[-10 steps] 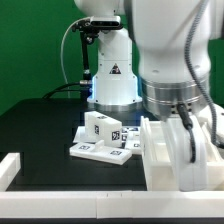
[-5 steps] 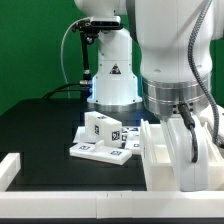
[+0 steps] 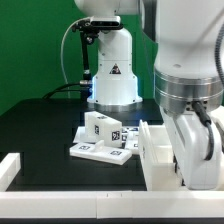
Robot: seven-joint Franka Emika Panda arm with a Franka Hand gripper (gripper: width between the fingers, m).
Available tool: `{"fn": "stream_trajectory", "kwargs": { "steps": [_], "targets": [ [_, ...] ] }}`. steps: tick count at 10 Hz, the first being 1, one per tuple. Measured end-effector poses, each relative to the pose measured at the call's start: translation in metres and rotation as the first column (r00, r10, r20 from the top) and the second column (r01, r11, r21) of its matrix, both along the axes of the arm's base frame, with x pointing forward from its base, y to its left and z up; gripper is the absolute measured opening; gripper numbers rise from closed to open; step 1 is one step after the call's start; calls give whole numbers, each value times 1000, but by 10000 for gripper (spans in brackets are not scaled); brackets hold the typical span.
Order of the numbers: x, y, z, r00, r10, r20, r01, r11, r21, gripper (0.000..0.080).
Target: Assemble cabinet
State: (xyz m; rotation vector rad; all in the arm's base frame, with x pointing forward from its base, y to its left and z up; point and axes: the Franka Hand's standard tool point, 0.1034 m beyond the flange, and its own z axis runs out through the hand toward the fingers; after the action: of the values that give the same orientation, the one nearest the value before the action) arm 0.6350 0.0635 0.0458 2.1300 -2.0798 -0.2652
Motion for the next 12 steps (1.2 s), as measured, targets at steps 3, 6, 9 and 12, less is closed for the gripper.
{"fn": "stream_trajectory", "kwargs": {
  "steps": [3,6,9,12],
  "targets": [
    [0,0,0,1000,12,0,-12,1000,-7,91],
    [0,1,2,999,38,-4,-38,998,-43,91],
    [4,3,5,997,79,24,-76,991,-114,91],
    [10,2,4,995,85,48,-78,989,-125,91]
  ]
}}
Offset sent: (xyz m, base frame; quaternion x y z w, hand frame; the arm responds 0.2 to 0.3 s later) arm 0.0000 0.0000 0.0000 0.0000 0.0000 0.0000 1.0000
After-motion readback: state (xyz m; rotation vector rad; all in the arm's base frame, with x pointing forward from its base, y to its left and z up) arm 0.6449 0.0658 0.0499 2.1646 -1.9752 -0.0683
